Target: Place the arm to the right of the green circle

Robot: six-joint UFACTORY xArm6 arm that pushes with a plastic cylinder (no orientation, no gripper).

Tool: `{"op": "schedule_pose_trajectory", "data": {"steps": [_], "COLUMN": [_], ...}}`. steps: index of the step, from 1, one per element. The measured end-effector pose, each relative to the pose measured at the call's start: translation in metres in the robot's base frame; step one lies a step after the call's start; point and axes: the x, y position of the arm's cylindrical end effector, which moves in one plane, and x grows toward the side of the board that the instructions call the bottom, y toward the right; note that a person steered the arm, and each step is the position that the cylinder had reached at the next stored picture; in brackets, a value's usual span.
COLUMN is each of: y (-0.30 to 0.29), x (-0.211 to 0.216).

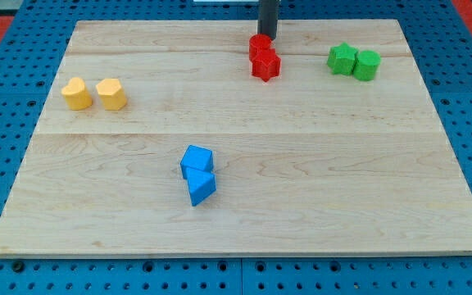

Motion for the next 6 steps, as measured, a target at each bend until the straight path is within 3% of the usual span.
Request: {"op": "schedule_pose_trajectory", "data": {"steps": [1,3,5,6], "y": [0.034,0.189,0.195,0.193], "x": [-0.008,-0.009,0.087,0.099]}}
